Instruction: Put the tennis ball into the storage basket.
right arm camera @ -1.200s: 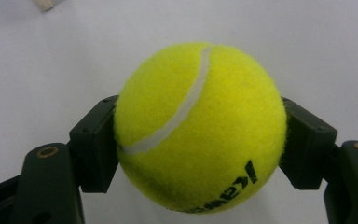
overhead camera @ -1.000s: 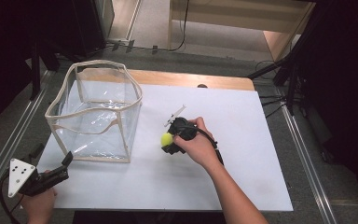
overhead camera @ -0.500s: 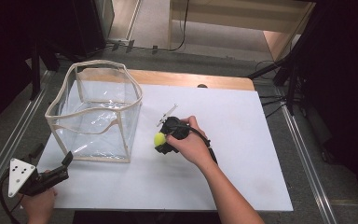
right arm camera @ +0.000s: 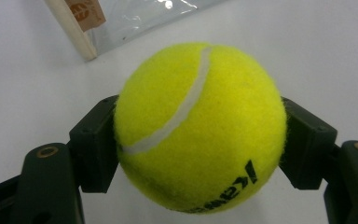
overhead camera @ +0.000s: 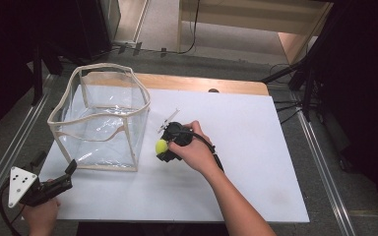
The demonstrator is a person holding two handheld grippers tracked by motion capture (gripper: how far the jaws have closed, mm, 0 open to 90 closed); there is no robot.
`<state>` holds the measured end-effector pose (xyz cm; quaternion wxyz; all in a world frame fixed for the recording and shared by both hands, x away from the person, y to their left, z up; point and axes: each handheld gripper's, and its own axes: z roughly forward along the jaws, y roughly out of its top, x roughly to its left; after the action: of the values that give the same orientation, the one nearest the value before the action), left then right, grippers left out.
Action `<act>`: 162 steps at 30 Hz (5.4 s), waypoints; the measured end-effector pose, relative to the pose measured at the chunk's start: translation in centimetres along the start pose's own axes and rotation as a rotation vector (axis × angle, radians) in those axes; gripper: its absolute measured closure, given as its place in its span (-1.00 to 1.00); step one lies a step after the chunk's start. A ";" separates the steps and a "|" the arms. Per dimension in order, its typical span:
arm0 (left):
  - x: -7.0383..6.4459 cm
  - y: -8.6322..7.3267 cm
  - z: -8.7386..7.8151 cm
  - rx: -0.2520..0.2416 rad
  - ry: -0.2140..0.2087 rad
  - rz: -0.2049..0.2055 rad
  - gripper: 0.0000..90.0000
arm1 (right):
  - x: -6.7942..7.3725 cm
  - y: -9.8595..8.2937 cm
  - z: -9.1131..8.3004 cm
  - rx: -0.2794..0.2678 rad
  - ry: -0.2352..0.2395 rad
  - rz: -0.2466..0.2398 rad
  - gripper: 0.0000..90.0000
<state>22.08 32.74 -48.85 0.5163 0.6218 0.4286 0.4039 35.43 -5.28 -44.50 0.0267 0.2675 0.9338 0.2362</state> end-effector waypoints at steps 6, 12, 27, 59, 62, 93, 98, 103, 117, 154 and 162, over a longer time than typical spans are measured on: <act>0.0 0.0 0.0 0.000 0.000 -0.002 -0.85 | 0.2 0.6 -0.2 -0.009 0.025 0.000 -0.46; 0.0 0.0 0.0 0.000 0.000 0.000 -0.85 | 0.3 1.3 -0.8 -0.016 0.020 -0.022 -0.46; 0.1 0.0 0.0 -0.002 -0.002 -0.003 -0.85 | 0.4 3.6 -3.5 -0.049 0.046 -0.041 -0.46; 0.1 0.0 0.1 0.001 -0.001 -0.005 -0.85 | -0.3 6.6 -8.2 -0.075 0.048 -0.079 -0.46; 0.1 0.0 0.0 0.002 -0.001 -0.006 -0.85 | -0.4 6.9 -8.6 -0.074 0.043 -0.085 -0.46; 0.1 0.0 0.1 -0.002 -0.002 -0.011 -0.85 | -1.0 9.8 -11.3 -0.085 0.015 -0.100 -0.46; 0.1 0.0 0.1 -0.002 0.001 -0.014 -0.85 | -1.1 10.3 -11.7 -0.088 0.010 -0.105 -0.46; 0.1 0.0 0.1 -0.002 -0.001 -0.012 -0.85 | -1.2 10.7 -12.1 -0.094 0.006 -0.104 -0.46; 0.2 0.0 0.1 -0.002 -0.002 -0.014 -0.85 | -1.3 12.2 -12.9 -0.103 -0.005 -0.117 -0.46; 0.3 0.1 0.1 -0.001 -0.002 -0.030 -0.85 | -1.7 15.1 -9.3 -0.073 -0.004 -0.125 -0.46; 0.3 0.1 0.1 -0.001 -0.004 -0.027 -0.85 | -1.4 15.3 -8.2 -0.039 0.001 -0.121 -0.46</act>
<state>22.26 33.00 -48.78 0.5227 0.6166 0.4357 0.3959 42.62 1.90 -30.40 0.0459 0.2098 0.9435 0.2525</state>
